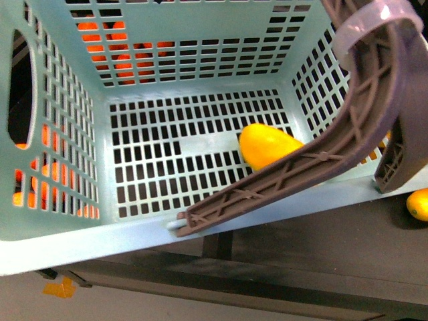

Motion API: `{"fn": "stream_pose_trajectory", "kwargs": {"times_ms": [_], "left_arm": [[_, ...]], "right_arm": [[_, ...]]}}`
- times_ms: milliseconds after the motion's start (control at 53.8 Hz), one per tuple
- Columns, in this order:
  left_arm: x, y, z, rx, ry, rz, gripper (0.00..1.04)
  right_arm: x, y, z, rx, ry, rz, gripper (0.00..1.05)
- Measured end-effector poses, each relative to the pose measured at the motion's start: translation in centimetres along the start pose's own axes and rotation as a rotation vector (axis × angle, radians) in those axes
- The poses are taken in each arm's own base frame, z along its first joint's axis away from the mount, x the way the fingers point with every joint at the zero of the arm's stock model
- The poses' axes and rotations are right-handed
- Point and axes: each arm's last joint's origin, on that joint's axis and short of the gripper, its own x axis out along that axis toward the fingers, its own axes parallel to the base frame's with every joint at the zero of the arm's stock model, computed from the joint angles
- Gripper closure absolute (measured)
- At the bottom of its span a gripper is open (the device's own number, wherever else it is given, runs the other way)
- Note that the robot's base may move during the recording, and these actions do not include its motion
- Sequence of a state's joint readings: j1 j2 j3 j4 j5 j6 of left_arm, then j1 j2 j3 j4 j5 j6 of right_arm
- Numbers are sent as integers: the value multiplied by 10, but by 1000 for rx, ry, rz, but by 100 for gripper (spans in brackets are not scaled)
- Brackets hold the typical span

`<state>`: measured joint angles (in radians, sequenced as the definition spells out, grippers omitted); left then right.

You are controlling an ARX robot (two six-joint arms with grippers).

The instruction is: Pick mango and avocado into basket

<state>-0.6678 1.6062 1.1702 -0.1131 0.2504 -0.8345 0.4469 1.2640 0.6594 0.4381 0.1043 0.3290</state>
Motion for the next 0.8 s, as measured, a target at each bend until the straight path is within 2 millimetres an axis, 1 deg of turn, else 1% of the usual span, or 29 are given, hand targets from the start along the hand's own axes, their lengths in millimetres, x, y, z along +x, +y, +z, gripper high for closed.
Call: {"fn": "stream_pose_trajectory", "kwargs": {"times_ms": [112, 149, 242, 353, 484, 521, 540, 688, 763, 800], "left_arm": [[0, 0, 0, 6, -5, 4, 77], [0, 0, 0, 4, -5, 4, 77], [0, 0, 0, 3, -3, 2, 77], [0, 0, 0, 3, -1, 0, 77], [0, 0, 0, 5, 0, 0, 77], [0, 0, 0, 6, 1, -1, 77], [0, 0, 0, 6, 4, -4, 77], [0, 0, 0, 0, 7, -6, 77], [0, 0, 0, 1, 1, -1, 77], [0, 0, 0, 3, -2, 2, 77]], "right_arm": [[0, 0, 0, 0, -2, 1, 9], [0, 0, -1, -17, -18, -26, 10], [-8, -8, -4, -117, -175, -194, 23], [-27, -27, -13, -201, -222, -280, 39], [-46, -44, -23, -242, -218, -298, 56], [-52, -49, -28, -252, -211, -299, 63], [-56, -53, -32, -257, -206, -300, 68], [-72, -64, -42, -267, -205, -302, 89], [-81, -70, -46, -278, -207, -300, 103], [-86, -74, -50, -276, -206, -302, 103]]}}
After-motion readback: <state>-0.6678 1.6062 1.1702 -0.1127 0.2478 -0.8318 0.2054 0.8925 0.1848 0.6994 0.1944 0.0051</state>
